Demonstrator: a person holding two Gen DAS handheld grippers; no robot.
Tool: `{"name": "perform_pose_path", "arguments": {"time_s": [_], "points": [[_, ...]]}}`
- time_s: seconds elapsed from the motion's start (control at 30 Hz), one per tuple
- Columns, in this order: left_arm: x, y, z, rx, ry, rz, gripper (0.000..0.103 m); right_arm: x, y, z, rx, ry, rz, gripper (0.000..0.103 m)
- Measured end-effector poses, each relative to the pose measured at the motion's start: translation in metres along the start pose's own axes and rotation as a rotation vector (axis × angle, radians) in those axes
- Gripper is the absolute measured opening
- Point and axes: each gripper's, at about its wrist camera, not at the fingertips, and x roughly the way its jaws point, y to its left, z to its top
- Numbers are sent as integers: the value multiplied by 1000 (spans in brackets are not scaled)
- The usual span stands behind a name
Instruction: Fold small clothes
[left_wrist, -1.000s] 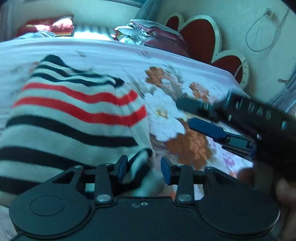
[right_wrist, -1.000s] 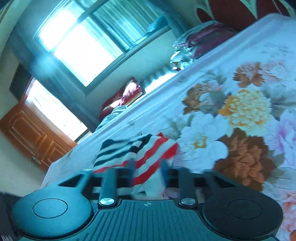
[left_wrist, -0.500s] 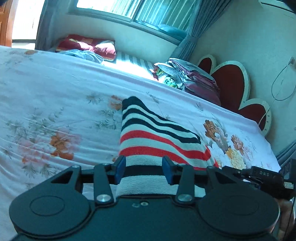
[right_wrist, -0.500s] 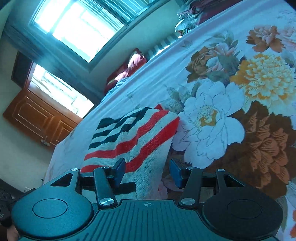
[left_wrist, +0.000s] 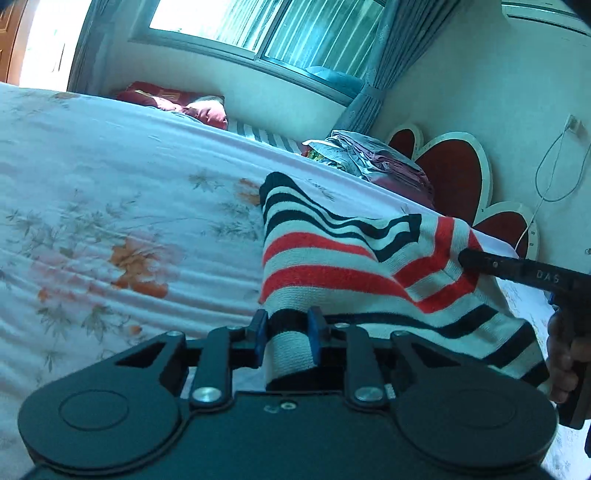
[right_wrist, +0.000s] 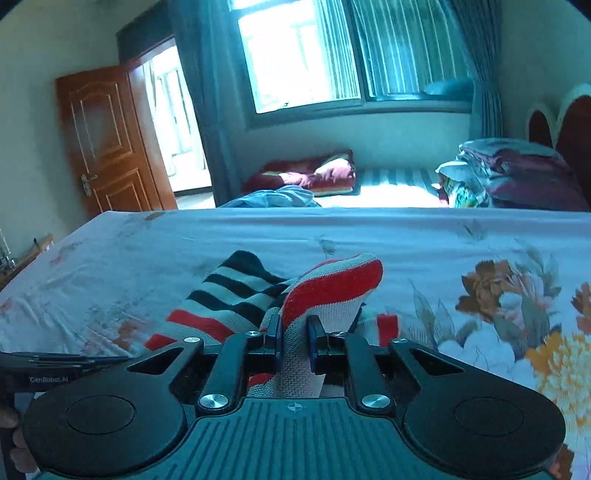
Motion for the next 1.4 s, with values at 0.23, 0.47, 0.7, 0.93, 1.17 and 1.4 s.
{"name": "perform_pose_path", "arguments": {"time_s": [0.23,0.47,0.7,0.93,1.17,1.4], "points": [[-9,-8,22,62,28,7,37,24,-62,-23,262,136,-78,31],[-8,-66,32,266,92,-89,32,-37,-49,-32,328,142,-35,31],[16,-65,16,357,161,-27,35,-45,-27,-42,342,208,5,30],[-11,-52,20,283,134,-63,33,-53,-21,-53,295,200,-47,24],[-18,-53,-11,369,234,59,33,-50,17,-67,39,327,-80,0],[-20,-74,38,375,84,-22,34,-44,-6,-17,89,132,-117,0]]}}
